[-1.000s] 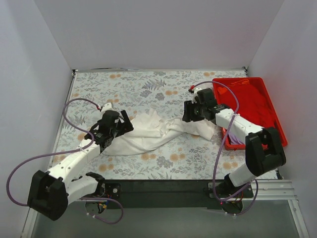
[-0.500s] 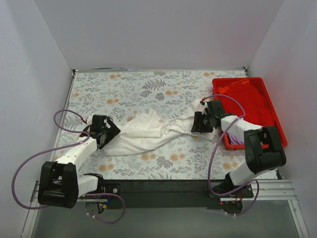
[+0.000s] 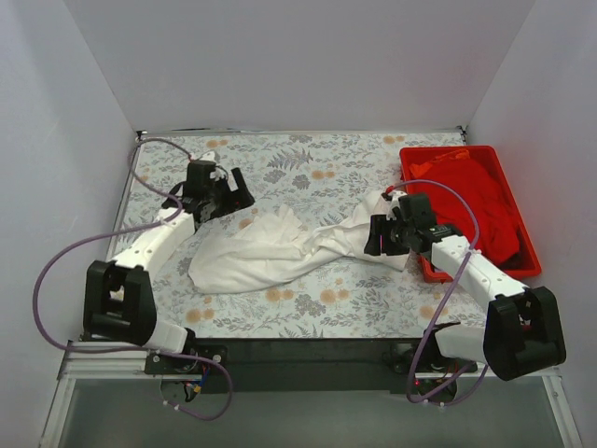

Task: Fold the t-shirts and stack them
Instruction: Flatten the tshirt out

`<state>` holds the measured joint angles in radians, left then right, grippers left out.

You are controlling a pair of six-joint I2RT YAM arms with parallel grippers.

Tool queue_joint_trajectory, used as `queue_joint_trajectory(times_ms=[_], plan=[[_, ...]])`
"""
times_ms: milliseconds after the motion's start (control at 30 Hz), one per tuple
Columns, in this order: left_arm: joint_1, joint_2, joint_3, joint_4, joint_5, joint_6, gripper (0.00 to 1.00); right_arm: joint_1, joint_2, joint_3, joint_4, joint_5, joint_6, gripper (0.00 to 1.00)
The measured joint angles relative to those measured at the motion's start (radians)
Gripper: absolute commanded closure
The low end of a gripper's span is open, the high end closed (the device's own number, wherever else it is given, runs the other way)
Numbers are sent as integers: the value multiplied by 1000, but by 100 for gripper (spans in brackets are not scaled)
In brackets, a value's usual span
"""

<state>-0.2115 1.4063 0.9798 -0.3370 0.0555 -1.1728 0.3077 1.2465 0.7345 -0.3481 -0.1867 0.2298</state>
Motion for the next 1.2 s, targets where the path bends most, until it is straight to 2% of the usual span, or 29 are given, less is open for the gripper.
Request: queue_joint_trajectory(times_ms=[167, 333, 667, 800, 933, 967, 1033, 1100, 1200], plan=[[-92, 248, 138, -3, 122, 115, 11, 23, -21, 0, -23, -10, -5, 38], [-100, 431, 205, -51, 203, 177, 14, 29, -56, -6, -34, -19, -15, 38], [-107, 497, 288, -72, 322, 214, 29, 29, -69, -31, -56, -23, -21, 38], [-117, 497, 288, -75, 348, 219, 41, 29, -66, -31, -56, -22, -21, 38], [-125, 497, 288, -83, 359, 223, 61, 29, -60, -31, -57, -22, -21, 38], [-125, 496, 288, -85, 359, 225, 72, 29, -60, -31, -58, -22, -21, 39], [-125, 490, 287, -91, 354, 226, 81, 29, -60, -31, -58, -21, -21, 39], [-125, 475, 287, -98, 341, 231, 95, 29, -60, -31, -60, -18, -22, 38], [-125, 442, 287, -108, 312, 244, 100, 29, -60, -31, -62, 0, -24, 38]])
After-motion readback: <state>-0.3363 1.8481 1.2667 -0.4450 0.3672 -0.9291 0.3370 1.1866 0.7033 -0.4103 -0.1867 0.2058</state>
